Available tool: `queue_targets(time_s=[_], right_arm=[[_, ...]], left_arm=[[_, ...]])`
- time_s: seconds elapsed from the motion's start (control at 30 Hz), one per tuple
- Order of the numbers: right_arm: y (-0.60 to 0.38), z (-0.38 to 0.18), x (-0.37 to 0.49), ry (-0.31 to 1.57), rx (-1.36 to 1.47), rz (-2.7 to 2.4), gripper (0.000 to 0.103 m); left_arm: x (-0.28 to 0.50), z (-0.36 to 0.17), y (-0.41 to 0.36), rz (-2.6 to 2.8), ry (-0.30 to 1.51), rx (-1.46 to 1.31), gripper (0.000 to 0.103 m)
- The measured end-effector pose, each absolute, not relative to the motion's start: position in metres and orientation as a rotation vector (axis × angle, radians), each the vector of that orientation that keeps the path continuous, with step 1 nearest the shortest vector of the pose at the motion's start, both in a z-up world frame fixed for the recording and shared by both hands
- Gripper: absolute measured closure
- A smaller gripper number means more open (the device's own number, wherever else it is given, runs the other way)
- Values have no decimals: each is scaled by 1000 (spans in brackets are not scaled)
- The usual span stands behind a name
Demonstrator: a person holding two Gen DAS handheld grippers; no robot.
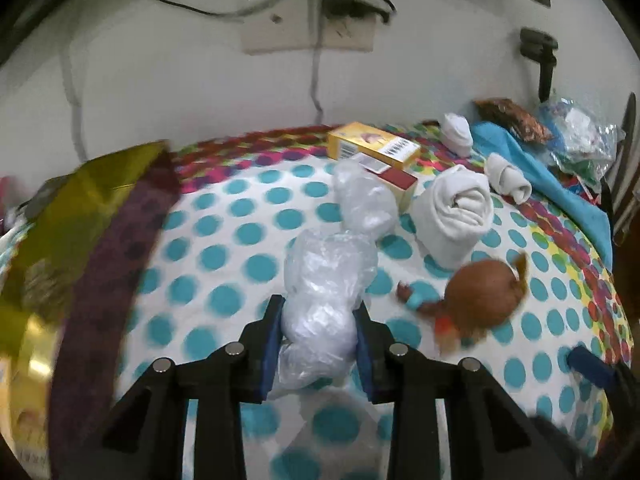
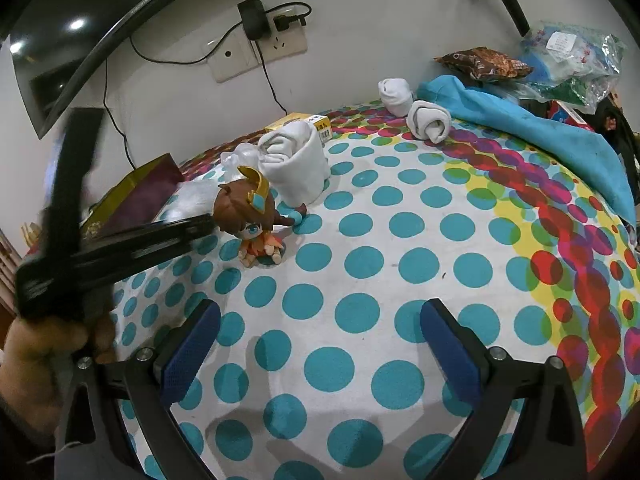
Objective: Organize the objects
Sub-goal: 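Grasp the clear plastic bag with the left gripper while the right gripper grasps the brown figurine, then carry the plastic bag into the gold tin and release it while the right gripper holds the figurine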
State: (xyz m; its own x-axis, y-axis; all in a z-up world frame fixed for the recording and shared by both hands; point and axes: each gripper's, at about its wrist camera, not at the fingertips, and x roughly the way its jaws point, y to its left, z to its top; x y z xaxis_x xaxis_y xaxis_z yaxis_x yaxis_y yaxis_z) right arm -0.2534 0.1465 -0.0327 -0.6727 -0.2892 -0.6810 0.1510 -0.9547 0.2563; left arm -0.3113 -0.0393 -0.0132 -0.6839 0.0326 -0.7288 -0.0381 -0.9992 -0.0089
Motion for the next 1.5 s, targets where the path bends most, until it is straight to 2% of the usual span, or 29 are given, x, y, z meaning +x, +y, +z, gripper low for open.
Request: queue_targets(time_s=[0.3,0.37,0.47,0.53,0.57,0.6,0.63,0.67,0.97,1.07,1.1,1.13,1.17,1.2,1.4,1.47,1.5], right_arm=[[120,-26,-261,-68,1174,-2713,3],[111,-23,-271,-47,1191,-2713,8],[98,-19,-290,-9,1218,-2715,29],[86,-23,-304,41,1267,-2695,56],[84,-24,-307,28,1267,-2678,61],[78,-26,-312,33,1288,-2667,72],[74,-27,-315,42,1296,-2667,77],[72,-28,-317,49,1298,-2668,77],[59,-30,-327,35,1277,-2671,75],[55,-30,-334,44,1284,-2671,69],[54,-31,-336,48,1284,-2667,57],[51,-31,-338,49,1283,-2653,36],[50,-32,-339,52,1285,-2647,25],[48,-33,-341,64,1295,-2648,19],[46,-36,-355,58,1323,-2663,18],[45,-37,-358,66,1332,-2671,14],[43,-38,-360,81,1340,-2664,5]], left_arm=[[-193,11,-66,2991,74,-1065,71],[-183,14,-69,2981,62,-1061,71],[-183,16,-68,2968,25,-1059,71],[-186,13,-67,2958,8,-1083,71],[-186,12,-65,2959,14,-1093,71],[-186,12,-63,2958,32,-1098,71],[-185,12,-62,2956,42,-1094,71],[-184,12,-62,2953,46,-1090,71],[-183,12,-70,2936,-33,-1100,71],[-183,11,-71,2937,-49,-1108,71],[-183,11,-71,2938,-53,-1108,71],[-183,10,-71,2937,-54,-1109,71],[-183,9,-70,2934,-50,-1112,71],[-183,8,-69,2934,-43,-1112,71],[-183,4,-66,2924,-30,-1123,71],[-183,3,-64,2923,-22,-1123,71],[-183,3,-64,2921,-23,-1122,71]])
